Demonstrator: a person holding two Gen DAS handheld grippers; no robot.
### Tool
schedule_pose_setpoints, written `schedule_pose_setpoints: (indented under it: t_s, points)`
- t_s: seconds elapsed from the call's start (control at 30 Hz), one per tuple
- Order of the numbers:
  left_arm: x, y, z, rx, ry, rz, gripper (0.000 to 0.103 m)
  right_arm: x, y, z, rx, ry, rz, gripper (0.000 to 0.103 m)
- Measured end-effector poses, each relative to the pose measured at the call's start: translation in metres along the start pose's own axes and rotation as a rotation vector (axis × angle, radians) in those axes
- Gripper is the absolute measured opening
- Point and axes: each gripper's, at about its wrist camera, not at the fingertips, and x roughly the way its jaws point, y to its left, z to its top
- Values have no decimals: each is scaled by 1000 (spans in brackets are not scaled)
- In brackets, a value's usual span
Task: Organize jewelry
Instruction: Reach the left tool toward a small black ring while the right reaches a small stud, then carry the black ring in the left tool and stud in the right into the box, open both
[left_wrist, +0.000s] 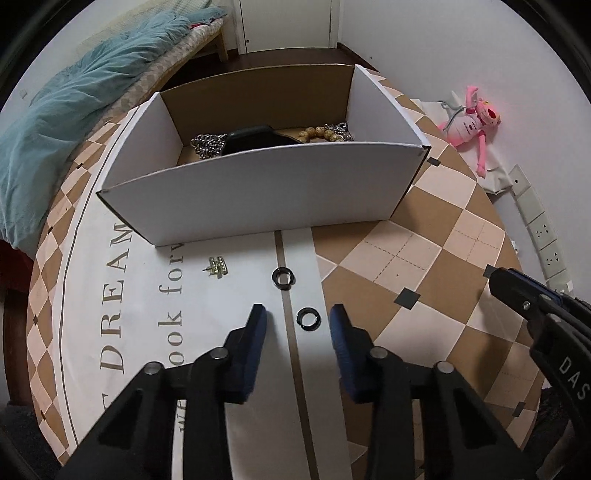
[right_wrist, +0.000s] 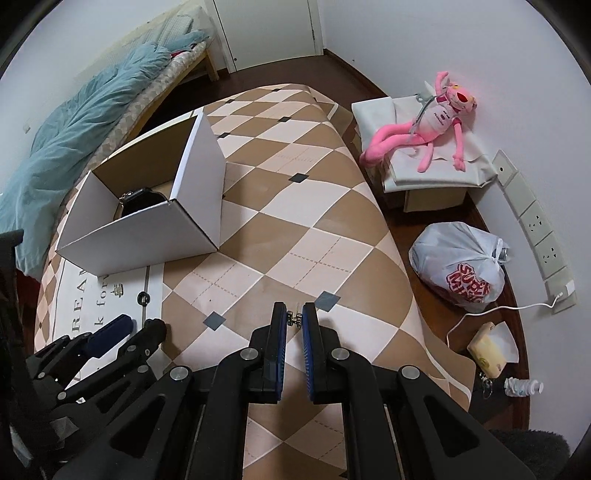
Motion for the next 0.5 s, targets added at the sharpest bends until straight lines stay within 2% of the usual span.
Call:
schedule_pose_setpoints:
  t_s: [0.03, 0.13, 0.37, 0.5]
  points:
    - [0, -1, 0, 6, -3, -4, 19, 0, 0, 0, 2, -1, -1, 9]
    - [0, -2, 0, 12, -9, -11, 10, -1, -1, 1, 7, -4, 0, 9]
    - [-3, -1, 0, 3, -18, -46, 10, -11, 3, 2, 3, -21, 16, 9]
    - [-22, 7, 5, -8, -38, -76, 10, -25, 9, 9, 2, -39, 52, 9]
